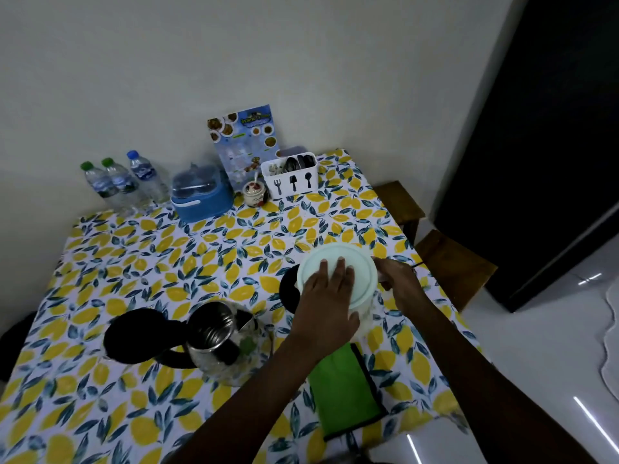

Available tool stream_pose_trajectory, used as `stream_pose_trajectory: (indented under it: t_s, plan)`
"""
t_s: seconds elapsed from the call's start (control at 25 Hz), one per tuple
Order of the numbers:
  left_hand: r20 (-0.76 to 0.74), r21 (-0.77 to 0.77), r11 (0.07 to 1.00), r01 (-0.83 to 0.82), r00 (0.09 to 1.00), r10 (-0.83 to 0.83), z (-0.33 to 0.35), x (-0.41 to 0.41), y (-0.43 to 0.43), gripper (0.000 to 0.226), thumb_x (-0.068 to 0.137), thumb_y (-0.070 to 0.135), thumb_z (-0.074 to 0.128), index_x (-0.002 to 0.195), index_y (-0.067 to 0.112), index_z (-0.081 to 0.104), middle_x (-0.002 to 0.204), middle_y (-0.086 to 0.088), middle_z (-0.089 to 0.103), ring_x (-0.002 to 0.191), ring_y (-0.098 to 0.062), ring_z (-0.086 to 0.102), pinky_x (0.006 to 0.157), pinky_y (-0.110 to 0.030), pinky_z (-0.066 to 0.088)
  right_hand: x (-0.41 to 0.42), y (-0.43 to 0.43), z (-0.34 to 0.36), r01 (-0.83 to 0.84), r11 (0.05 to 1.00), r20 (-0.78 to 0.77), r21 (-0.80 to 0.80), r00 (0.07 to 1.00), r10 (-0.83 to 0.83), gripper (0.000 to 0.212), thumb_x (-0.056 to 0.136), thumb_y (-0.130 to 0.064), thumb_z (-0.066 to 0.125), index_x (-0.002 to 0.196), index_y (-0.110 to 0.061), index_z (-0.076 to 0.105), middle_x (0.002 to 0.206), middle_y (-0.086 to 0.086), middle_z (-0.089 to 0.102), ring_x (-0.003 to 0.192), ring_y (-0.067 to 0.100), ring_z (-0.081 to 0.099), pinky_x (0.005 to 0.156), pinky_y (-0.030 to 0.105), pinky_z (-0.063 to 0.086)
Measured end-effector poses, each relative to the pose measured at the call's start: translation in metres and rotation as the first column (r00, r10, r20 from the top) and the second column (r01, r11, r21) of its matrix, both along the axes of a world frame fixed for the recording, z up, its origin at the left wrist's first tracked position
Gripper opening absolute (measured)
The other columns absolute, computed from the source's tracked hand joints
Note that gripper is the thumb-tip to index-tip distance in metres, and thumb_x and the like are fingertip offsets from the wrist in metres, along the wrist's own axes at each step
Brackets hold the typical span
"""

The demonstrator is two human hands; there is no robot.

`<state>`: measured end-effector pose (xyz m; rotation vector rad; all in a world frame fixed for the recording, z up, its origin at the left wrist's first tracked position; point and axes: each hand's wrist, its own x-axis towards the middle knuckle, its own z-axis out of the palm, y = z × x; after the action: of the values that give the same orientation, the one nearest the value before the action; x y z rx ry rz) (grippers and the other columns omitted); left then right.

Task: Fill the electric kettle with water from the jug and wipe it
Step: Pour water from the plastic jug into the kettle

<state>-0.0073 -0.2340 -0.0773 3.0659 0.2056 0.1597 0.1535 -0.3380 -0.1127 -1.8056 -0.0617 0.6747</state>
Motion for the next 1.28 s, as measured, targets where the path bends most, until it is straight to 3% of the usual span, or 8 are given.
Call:
stream_pose_trajectory:
  t_s: [0.08,0.16,0.28,0.44,0.72,0.88,1.08,1.28]
  plan:
    - [-0.021,-0.021,0.999,-0.045,0.999,0.044,0.013,-0.015,0.014,0.095,0.077,0.051,0.068,0.148,0.006,0.024,0.157,-0.019,0.024,0.142,-0.046,0.023,0.112,-0.055,0.032,-0.017,0.017,0.013,-0.007,0.996,0.028,0.084,1.000,0.005,0.042,0.086,-0.034,0.068,0.060,-0.007,0.048,0.054,0.004,0.044,0.047,0.015,0.038,0.041,0.018,0.034]
    - [-0.043,-0.055,0.994,-0.093,0.995,0.091,0.025,-0.033,0.029,0.100,0.078,0.047,0.071,0.150,0.007,0.014,0.161,-0.018,0.012,0.145,-0.046,0.011,0.117,-0.056,0.023,-0.035,0.034,0.030,-0.082,0.984,0.039,0.155,0.996,0.077,0.031,0.087,-0.030,0.067,0.073,-0.003,0.061,0.064,0.006,0.053,0.053,0.016,0.046,0.050,0.021,0.040]
    - [0.002,-0.090,0.981,-0.172,0.985,0.172,0.039,-0.059,0.047,0.096,0.085,0.041,0.066,0.151,0.008,0.006,0.162,-0.017,0.002,0.147,-0.045,0.002,0.120,-0.054,0.015,-0.053,0.072,0.055,-0.118,0.986,0.080,0.120,0.991,0.109,0.034,0.082,-0.034,0.071,0.062,-0.012,0.057,0.056,0.003,0.053,0.049,0.016,0.045,0.050,0.025,0.039]
    - [0.028,-0.162,0.948,-0.273,0.959,0.281,0.043,-0.083,0.069,0.096,0.087,0.043,0.062,0.151,0.006,0.000,0.162,-0.016,-0.002,0.146,-0.045,-0.001,0.121,-0.054,0.011,-0.067,0.111,0.072,-0.240,0.967,0.149,0.090,0.963,0.225,0.032,0.079,-0.039,0.073,0.075,-0.009,0.061,0.069,0.008,0.057,0.059,0.021,0.047,0.055,0.032,0.037]
    - [0.112,-0.395,0.849,-0.352,0.898,0.425,0.030,-0.099,0.087,0.093,0.088,0.039,0.062,0.151,0.006,0.001,0.162,-0.017,-0.003,0.146,-0.045,-0.005,0.120,-0.052,0.008,-0.077,0.156,0.104,-0.423,0.901,0.338,-0.099,0.837,0.430,0.037,0.076,-0.038,0.077,0.057,-0.010,0.060,0.062,0.007,0.063,0.052,0.012,0.057,0.049,0.020,0.043]
    - [0.114,-0.505,0.773,-0.383,0.858,0.500,0.030,-0.095,0.086,0.096,0.088,0.037,0.063,0.150,0.002,-0.001,0.161,-0.018,-0.004,0.147,-0.041,-0.004,0.121,-0.047,0.007,-0.076,0.169,0.112,-0.477,0.858,0.382,-0.188,0.770,0.512,0.043,0.074,-0.040,0.076,0.074,0.003,0.070,0.075,0.017,0.069,0.068,0.023,0.062,0.067,0.034,0.047]
    - [0.125,-0.601,0.699,-0.388,0.818,0.562,0.020,-0.094,0.081,0.094,0.087,0.032,0.066,0.149,-0.001,0.003,0.161,-0.021,-0.002,0.147,-0.041,-0.002,0.120,-0.046,0.008,-0.081,0.177,0.117,-0.540,0.783,0.439,-0.310,0.649,0.621,0.046,0.081,-0.036,0.072,0.064,0.006,0.063,0.068,0.022,0.063,0.066,0.026,0.062,0.065,0.031,0.045]
    - [0.126,-0.671,0.639,-0.375,0.792,0.597,0.014,-0.093,0.077,0.091,0.089,0.030,0.063,0.150,0.000,0.003,0.161,-0.019,-0.004,0.148,-0.038,-0.004,0.121,-0.042,0.005,-0.082,0.184,0.120,-0.558,0.727,0.420,-0.399,0.594,0.686,0.046,0.080,-0.035,0.073,0.072,0.010,0.069,0.068,0.022,0.064,0.066,0.026,0.062,0.063,0.029,0.044]
